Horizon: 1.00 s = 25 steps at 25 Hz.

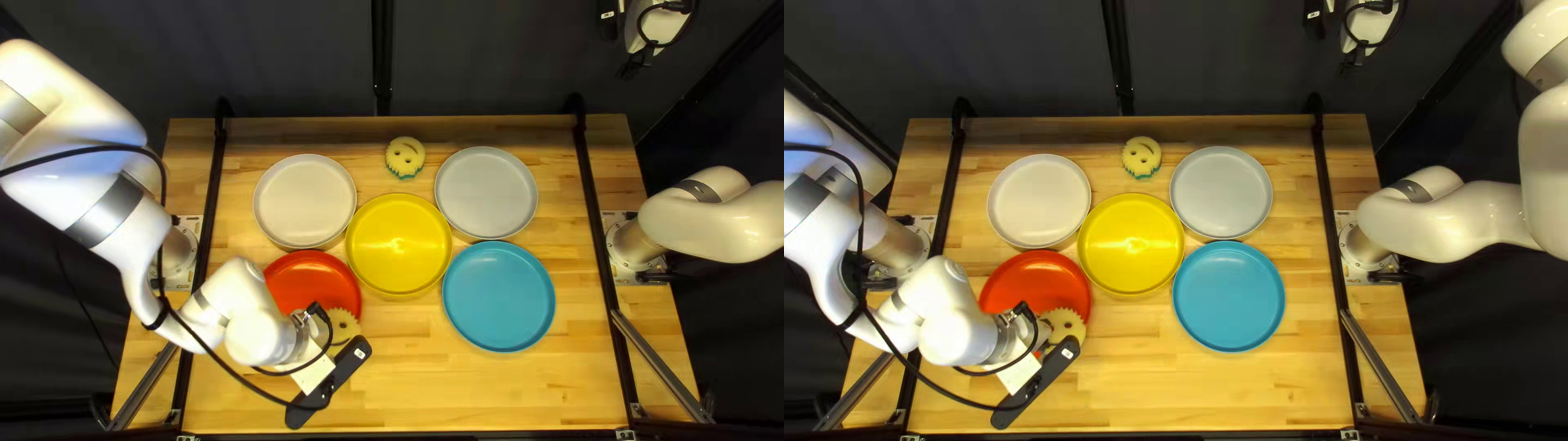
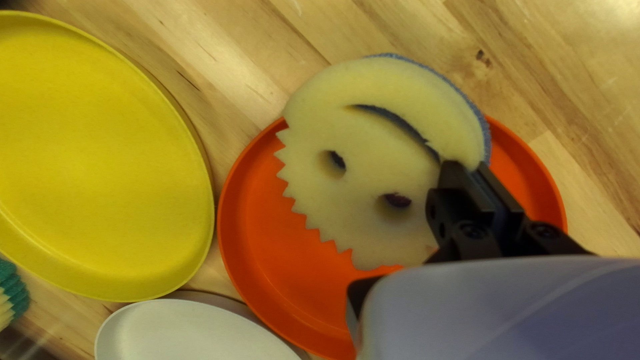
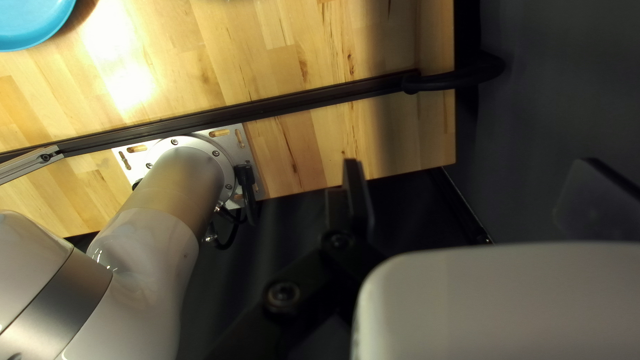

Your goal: Pick up sponge and scrub the plate

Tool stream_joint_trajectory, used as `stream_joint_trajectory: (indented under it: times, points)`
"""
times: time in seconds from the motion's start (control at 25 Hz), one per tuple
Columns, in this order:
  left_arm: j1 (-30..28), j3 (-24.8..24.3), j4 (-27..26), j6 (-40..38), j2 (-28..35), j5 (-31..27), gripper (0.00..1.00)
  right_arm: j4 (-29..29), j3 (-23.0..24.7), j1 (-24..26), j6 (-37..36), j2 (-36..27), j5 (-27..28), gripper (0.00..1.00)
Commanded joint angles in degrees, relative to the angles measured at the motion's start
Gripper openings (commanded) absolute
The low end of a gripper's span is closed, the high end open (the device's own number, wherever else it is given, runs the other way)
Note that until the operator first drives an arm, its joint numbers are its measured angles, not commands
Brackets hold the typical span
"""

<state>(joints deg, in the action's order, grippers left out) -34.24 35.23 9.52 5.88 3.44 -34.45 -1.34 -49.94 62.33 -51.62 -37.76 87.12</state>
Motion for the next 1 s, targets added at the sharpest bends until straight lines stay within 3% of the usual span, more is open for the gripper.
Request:
stream_joint_trajectory:
  times: [0.04,0.28,0.68,1.0]
  points:
    - [1.0,-3.1,-3.1,3.2,0.4,2.9,0.0,0.0,0.0,0.0,0.0,0.0,0.0,1.0]
    - [5.7,-6.8,-8.2,12.0,1.3,6.1,0.0,0.0,0.0,0.0,0.0,0.0,0.0,1.0]
    - [15.3,-8.4,-13.8,26.3,2.2,7.3,0.0,0.0,0.0,0.0,0.0,0.0,0.0,1.0]
    - [9.6,-10.0,-15.9,22.8,4.1,7.0,0.0,0.0,0.0,0.0,0.0,0.0,0.0,1.0]
